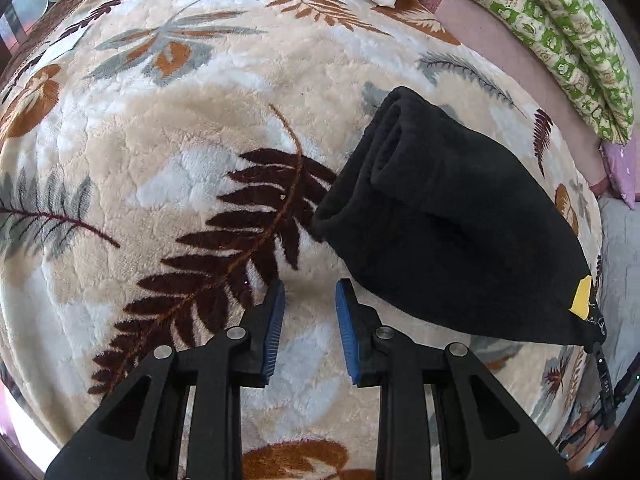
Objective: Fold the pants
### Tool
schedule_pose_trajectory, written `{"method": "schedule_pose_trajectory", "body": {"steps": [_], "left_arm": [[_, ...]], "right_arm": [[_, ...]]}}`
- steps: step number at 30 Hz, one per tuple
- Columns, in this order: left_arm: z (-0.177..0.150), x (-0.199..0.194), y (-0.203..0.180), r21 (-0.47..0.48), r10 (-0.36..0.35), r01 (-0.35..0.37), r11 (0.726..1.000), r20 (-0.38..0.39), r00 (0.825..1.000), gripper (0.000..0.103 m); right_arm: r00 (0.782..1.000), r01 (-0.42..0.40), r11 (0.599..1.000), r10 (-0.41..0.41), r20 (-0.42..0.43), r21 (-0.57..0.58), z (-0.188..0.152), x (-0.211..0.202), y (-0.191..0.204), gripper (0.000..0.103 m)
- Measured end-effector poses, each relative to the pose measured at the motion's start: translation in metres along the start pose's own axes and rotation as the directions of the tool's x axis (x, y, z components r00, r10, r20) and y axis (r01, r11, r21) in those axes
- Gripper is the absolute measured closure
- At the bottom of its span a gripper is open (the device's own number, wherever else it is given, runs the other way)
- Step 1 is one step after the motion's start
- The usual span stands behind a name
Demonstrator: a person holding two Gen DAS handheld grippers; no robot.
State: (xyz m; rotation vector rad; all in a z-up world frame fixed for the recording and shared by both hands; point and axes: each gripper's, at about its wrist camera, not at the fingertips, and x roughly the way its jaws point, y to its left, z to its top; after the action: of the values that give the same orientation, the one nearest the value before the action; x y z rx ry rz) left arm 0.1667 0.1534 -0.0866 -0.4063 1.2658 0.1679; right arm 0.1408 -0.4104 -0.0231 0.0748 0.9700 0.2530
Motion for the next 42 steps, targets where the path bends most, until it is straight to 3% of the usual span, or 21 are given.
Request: {"method": "schedule_pose_trajectory", "body": {"steps": [5, 8, 10, 11, 16, 20, 24, 30, 35, 36, 37, 38, 42], "left_arm": [[0.006, -0.028, 0.0, 0.026, -0.054, 0.053, 0.998, 0.047, 0.997, 0.078], [0.021, -0.037, -0.007, 0.041, -0.099, 0.096, 0.995, 0.062, 0.993, 0.068], [0.035, -0.032, -0.013, 0.046, -0.118, 0.116, 0.992, 0.047, 0.992, 0.056], [0.043, -0.029, -0.016, 0.034, -0.125, 0.124, 0.992, 0.036, 0.991, 0.055], [0.064, -0.008, -0.025, -0.001, -0.194, 0.194, 0.981, -0.049, 0.98, 0.055], [0.063, 0.003, -0.032, 0.028, -0.186, 0.189, 0.982, -0.091, 0.978, 0.055], [0.062, 0.006, -0.036, 0.055, -0.179, 0.185, 0.981, -0.096, 0.979, 0.051], [0.069, 0.009, -0.042, 0.077, -0.179, 0.187, 0.979, -0.107, 0.978, 0.051], [0.072, 0.01, -0.046, 0.076, -0.181, 0.189, 0.979, -0.101, 0.978, 0.05], [0.072, 0.008, -0.045, 0.066, -0.193, 0.2, 0.978, -0.096, 0.976, 0.059], [0.073, 0.008, -0.044, 0.047, -0.223, 0.229, 0.972, -0.109, 0.969, 0.074], [0.074, 0.009, -0.043, 0.024, -0.248, 0.253, 0.967, -0.133, 0.96, 0.075], [0.085, -0.009, -0.044, -0.011, -0.288, 0.289, 0.957, -0.112, 0.951, 0.076]], "right_arm": [[1.0, 0.023, 0.997, -0.022, -0.005, 0.07, -0.021, -0.019, -0.007, 0.082], [1.0, 0.007, 0.986, -0.008, 0.006, 0.168, -0.028, -0.032, -0.019, 0.072], [1.0, -0.009, 0.971, 0.006, 0.014, 0.241, -0.031, -0.037, -0.027, 0.067], [1.0, -0.021, 0.961, 0.017, 0.018, 0.276, -0.032, -0.039, -0.03, 0.064], [0.991, -0.132, 0.875, 0.129, 0.038, 0.466, -0.033, -0.035, -0.043, 0.056], [0.977, -0.202, 0.777, 0.2, 0.071, 0.597, -0.029, -0.026, -0.053, 0.055], [0.972, -0.215, 0.69, 0.223, 0.079, 0.691, -0.021, -0.016, -0.065, 0.053], [0.968, -0.2, 0.621, 0.243, 0.056, 0.758, -0.011, 0.006, -0.071, 0.053], [0.973, -0.155, 0.685, 0.23, -0.009, 0.712, 0.005, 0.022, -0.055, 0.054], [0.976, -0.14, 0.711, 0.217, -0.025, 0.689, 0.009, 0.024, -0.052, 0.057], [0.98, -0.12, 0.746, 0.196, -0.044, 0.656, 0.014, 0.025, -0.048, 0.076], [0.983, -0.103, 0.78, 0.175, -0.057, 0.617, 0.02, 0.024, -0.044, 0.098], [0.993, -0.008, 0.881, 0.064, -0.101, 0.474, 0.053, 0.022, -0.027, 0.098]]}}
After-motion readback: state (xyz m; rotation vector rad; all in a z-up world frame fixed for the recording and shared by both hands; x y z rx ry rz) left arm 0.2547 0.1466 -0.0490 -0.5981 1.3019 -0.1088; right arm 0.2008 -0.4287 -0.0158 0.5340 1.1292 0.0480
